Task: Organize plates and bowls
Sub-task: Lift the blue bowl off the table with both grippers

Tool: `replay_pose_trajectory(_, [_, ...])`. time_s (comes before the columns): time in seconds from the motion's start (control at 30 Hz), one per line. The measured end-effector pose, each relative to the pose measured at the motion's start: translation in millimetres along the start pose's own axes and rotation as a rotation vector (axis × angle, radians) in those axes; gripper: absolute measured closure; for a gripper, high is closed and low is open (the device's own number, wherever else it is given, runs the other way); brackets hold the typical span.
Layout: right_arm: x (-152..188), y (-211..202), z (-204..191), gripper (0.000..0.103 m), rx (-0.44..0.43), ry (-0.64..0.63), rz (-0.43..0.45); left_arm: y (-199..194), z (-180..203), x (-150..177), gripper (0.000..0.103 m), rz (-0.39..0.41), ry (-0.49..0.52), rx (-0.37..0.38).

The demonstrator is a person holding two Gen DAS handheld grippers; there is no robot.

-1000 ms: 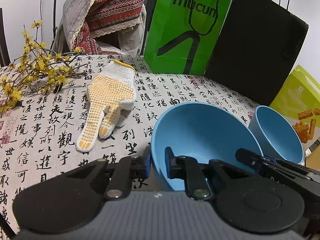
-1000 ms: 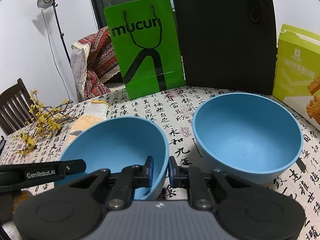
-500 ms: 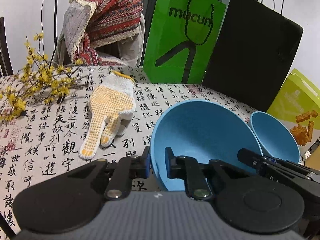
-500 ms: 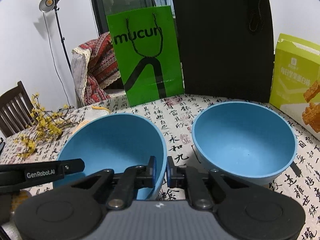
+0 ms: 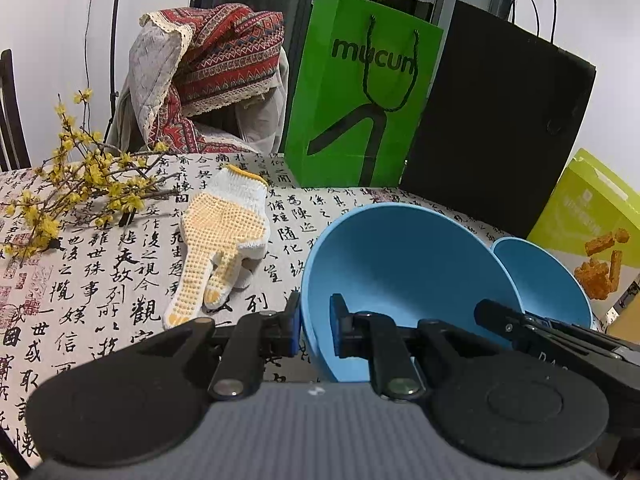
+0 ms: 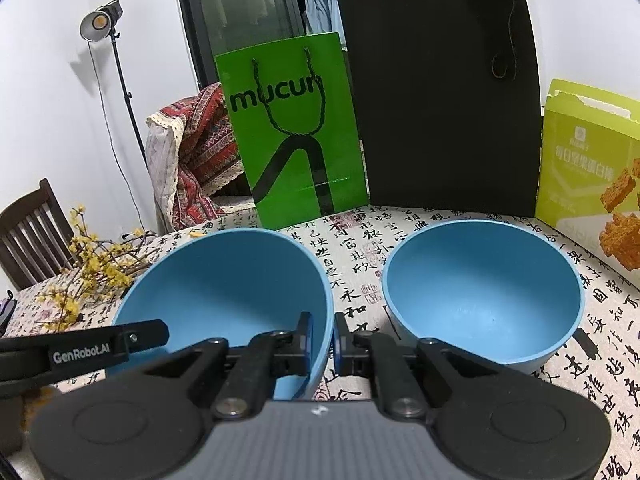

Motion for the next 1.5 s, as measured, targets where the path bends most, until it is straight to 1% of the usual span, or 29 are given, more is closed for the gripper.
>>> replay_pose_trajectory(0.6, [-1,-11,0,0.093,-0.022,0.012,0.032,-16,6,0,0.088,0.054,0.023,-0.010])
replay_pose_trajectory(1.07, [-2,-28,1,0.093,-0.044,0.024,0.079,-34,11,-1,0.088,0.110,0.032,-0.011])
replay_pose_trajectory(1.3, [-3,-46,-3,0.093,-0.065,0.020,0.109,-52,15,0,0.088,0.137,0.026,-0.028])
replay_pose_trajectory(1.5, [0,-65,-9,0.093,-0.096,0.017,0.137,-78,17,2,0.088,0.175,0.031,-0.059])
Point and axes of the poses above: each gripper's, at about its wrist camera, not at the fingertips, and y roughly the way its jaws point, z to its right, x to its underside, the point moved 5 cm from there along y, roughly the way its jaws point, and after that the axes turned 14 degrees about -z, right-handed, at the moved point
